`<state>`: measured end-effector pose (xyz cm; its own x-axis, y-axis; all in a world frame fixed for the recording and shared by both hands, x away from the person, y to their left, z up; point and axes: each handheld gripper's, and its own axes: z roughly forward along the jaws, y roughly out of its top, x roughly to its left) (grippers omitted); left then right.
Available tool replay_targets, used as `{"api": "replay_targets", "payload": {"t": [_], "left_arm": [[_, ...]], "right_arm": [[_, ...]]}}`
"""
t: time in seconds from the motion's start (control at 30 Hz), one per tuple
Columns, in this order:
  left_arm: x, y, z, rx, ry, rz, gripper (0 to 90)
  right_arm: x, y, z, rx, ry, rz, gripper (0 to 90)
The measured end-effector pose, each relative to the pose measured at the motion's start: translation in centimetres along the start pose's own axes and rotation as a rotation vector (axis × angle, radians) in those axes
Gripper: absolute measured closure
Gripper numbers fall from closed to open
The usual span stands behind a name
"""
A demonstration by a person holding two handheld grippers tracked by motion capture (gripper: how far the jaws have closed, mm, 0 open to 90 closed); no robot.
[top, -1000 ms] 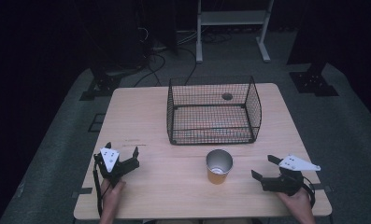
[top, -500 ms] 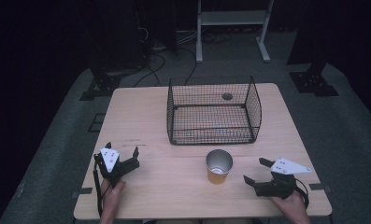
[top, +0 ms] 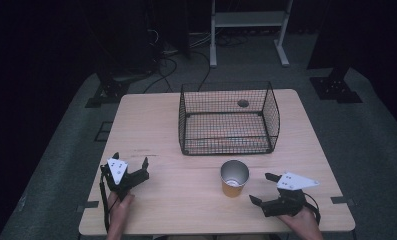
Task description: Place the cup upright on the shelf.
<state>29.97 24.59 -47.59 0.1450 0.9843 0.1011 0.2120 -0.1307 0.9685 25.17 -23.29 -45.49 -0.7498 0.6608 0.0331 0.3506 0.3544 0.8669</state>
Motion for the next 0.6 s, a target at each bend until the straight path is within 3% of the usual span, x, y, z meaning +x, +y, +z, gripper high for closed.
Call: {"api": "replay_targets", "payload": {"t": [0.27, 0.37, 0.6], "left_arm": [[0.0, 0.0, 0.0, -0.002, -0.001, -0.001, 0.8], [0.0, 0.0, 0.0, -0.003, 0.000, -0.001, 0.8], [0.0, 0.0, 0.0, -0.004, -0.002, -0.001, 0.8]], "right_arm": [[1.3, 0.9, 1.6, 0.014, -0.007, -0.025, 0.3], [1.5, 1.3, 2.0, 0.001, 0.010, -0.019, 0.3], [1.9, 2.3, 3.2, 0.006, -0.005, -0.035, 0.3]]}}
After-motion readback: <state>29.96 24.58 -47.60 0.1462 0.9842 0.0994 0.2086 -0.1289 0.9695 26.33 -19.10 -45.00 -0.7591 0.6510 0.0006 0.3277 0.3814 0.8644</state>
